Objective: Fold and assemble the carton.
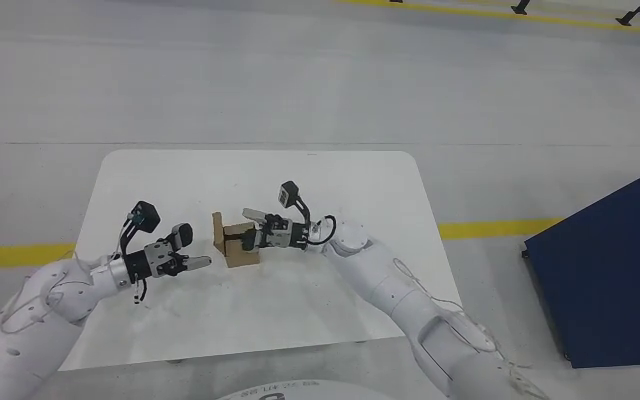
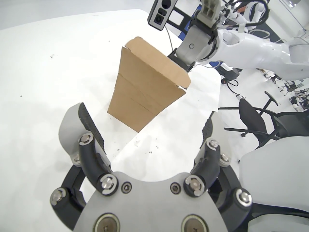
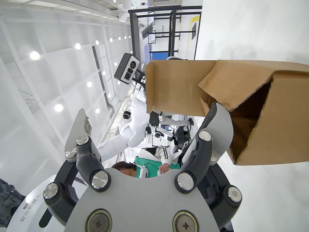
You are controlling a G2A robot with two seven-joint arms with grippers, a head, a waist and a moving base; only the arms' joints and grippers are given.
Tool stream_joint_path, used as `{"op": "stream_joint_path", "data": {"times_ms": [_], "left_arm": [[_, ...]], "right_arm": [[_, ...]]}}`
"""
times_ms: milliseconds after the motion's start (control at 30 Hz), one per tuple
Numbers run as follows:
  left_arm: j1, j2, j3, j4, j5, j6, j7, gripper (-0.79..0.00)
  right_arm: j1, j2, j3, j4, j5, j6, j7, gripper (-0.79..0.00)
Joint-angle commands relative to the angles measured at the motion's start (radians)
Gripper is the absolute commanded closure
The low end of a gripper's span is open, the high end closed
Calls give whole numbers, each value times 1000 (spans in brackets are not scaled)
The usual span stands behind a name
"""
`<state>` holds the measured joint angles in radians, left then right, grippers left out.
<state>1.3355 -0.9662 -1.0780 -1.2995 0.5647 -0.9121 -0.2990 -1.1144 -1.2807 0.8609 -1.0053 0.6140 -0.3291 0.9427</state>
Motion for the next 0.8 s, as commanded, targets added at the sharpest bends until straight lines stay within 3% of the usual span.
{"op": "stream_joint_path", "data": {"times_ms": [0,167,500,767], "left_arm": [[-4,-1,3,4,-5,0,-3,-785],[-15,-4,10,20,-12,18,-15,-785],[-24,-5,-1,62,-48,29,-20,-785],[-17,-6,-3,62,-42,30,-16,-785]], "right_arm": [[0,-2,0,0,-5,4,-13,-785],[-9,-5,16,-7,23,-19,-28,-785],[-28,-6,68,-38,142,-74,53,-785],[33,-40,9,43,129,-52,18,-785]]}}
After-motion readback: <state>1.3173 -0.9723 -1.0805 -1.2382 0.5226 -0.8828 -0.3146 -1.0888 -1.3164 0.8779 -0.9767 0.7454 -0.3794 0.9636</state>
